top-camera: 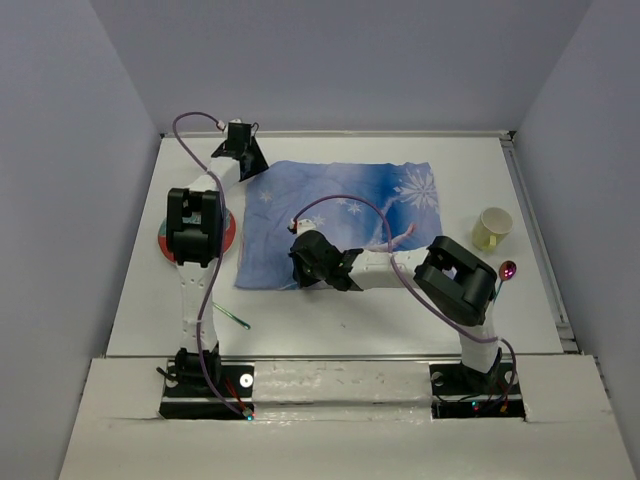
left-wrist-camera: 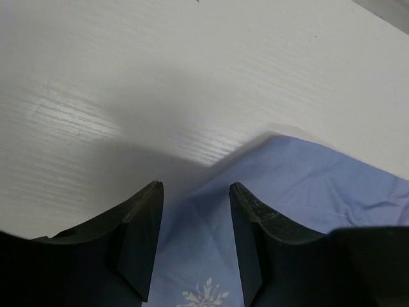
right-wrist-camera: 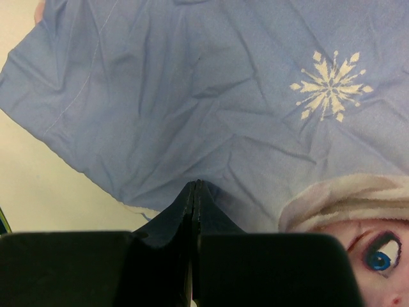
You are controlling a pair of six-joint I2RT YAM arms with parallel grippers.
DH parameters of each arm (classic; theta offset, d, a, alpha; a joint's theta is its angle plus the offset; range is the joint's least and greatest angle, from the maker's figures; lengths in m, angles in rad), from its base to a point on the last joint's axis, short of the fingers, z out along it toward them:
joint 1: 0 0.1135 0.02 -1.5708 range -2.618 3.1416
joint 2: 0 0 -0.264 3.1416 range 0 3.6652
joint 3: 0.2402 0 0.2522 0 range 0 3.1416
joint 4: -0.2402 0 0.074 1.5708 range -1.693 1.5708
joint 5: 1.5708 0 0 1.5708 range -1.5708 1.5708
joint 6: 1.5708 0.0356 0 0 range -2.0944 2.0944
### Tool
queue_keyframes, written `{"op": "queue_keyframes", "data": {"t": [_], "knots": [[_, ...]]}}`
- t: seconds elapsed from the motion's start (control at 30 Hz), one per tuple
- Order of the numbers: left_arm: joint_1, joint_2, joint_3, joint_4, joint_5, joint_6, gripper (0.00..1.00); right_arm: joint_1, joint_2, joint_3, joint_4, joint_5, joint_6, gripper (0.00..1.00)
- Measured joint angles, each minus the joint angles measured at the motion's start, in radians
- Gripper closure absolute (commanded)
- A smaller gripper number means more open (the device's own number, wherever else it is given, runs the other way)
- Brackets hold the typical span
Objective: Set the dinner table for one person
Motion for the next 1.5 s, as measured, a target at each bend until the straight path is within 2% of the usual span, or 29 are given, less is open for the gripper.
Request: {"op": "queue_keyframes", "data": {"t": [0.1,0.17,0.2,0.27,0.4,0.43,0.67,0.8,0.83,0.87,0.9,0.93,0.97,1.0,1.07,1.1,1.2,1.23,1.3,1.4,1.5], "knots": [[-0.002,0.019,0.027,-0.012,0.000,0.007,0.46,0.000,0.000,0.000,0.000,0.000,0.000,1.00],[-0.005,0.020,0.027,-0.027,0.001,0.009,0.52,0.000,0.000,0.000,0.000,0.000,0.000,1.00],[-0.006,0.020,0.027,-0.028,0.003,0.010,0.59,0.000,0.000,0.000,0.000,0.000,0.000,1.00],[-0.010,0.019,0.024,-0.021,0.007,0.006,0.64,0.000,0.000,0.000,0.000,0.000,0.000,1.00],[-0.013,0.008,-0.033,0.017,0.021,0.002,0.90,0.000,0.000,0.000,0.000,0.003,0.000,1.00],[-0.013,0.003,-0.053,0.021,0.030,-0.004,1.00,0.000,0.000,0.000,0.000,0.003,0.000,1.00],[-0.012,-0.067,-0.137,0.061,0.048,-0.024,1.00,0.000,0.000,0.000,0.000,0.010,0.004,1.00],[-0.018,-0.158,-0.174,0.070,0.001,-0.019,1.00,0.002,0.000,0.000,0.000,0.016,0.004,1.00],[-0.021,-0.188,-0.184,0.074,-0.011,-0.014,0.87,0.004,0.000,0.000,0.000,0.019,0.005,1.00],[-0.025,-0.221,-0.199,0.089,-0.029,-0.010,0.69,0.004,0.000,0.000,0.000,0.021,0.005,1.00],[-0.031,-0.256,-0.210,0.101,-0.044,0.001,0.45,0.005,0.000,0.000,0.000,0.023,0.008,1.00],[-0.035,-0.281,-0.214,0.114,-0.059,0.005,0.07,0.005,0.000,0.000,0.000,0.023,0.009,1.00],[-0.039,-0.303,-0.216,0.127,-0.073,0.017,0.01,0.005,0.000,0.000,0.000,0.023,0.011,1.00],[-0.043,-0.326,-0.216,0.145,-0.097,0.026,0.01,0.005,0.000,0.000,0.000,0.024,0.012,1.00],[-0.052,-0.359,-0.216,0.170,-0.130,0.034,0.01,0.005,0.000,0.000,0.000,0.024,0.013,0.93],[-0.054,-0.368,-0.216,0.174,-0.140,0.039,0.01,0.005,0.000,0.000,0.000,0.024,0.015,0.85],[-0.053,-0.383,-0.216,0.174,-0.168,0.041,0.01,0.005,0.000,0.002,0.001,0.023,0.020,0.73],[-0.053,-0.387,-0.217,0.172,-0.173,0.040,0.01,0.005,0.000,0.002,0.001,0.021,0.021,0.62],[-0.053,-0.401,-0.226,0.172,-0.177,0.040,0.01,0.005,-0.004,0.003,0.000,0.017,0.022,0.53],[-0.055,-0.452,-0.260,0.159,-0.176,0.039,0.01,0.005,-0.027,0.002,-0.015,0.013,0.019,0.45],[-0.071,-0.530,-0.289,0.148,-0.174,0.038,0.01,0.005,-0.084,0.003,-0.043,0.014,0.017,0.44]]}}
